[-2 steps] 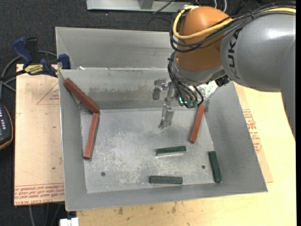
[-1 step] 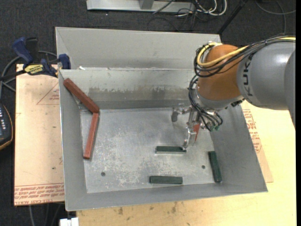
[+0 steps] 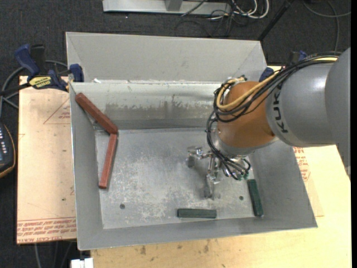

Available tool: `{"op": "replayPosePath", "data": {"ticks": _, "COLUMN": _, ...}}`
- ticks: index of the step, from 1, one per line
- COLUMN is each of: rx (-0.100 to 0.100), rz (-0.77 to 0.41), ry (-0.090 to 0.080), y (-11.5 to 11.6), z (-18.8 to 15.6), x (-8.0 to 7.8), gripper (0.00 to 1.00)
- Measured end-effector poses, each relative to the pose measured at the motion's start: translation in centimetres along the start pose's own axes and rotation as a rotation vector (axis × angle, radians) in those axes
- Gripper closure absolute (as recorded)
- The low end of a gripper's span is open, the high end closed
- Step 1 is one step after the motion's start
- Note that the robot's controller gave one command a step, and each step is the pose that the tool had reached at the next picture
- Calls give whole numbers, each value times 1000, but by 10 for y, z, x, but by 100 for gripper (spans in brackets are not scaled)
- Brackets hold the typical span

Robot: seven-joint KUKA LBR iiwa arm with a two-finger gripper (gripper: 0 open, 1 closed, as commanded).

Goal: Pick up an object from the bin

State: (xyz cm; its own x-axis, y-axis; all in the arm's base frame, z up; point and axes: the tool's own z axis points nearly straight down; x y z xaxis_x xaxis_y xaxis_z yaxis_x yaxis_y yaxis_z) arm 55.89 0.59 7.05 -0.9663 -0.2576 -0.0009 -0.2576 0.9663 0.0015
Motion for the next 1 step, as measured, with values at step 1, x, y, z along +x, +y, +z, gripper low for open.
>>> {"op": "replayPosePath", "data": {"ticks": 1, "rx": 5, "rz": 143, "ry": -6, "y": -74, "z": -31, "x": -7, "gripper": 0}}
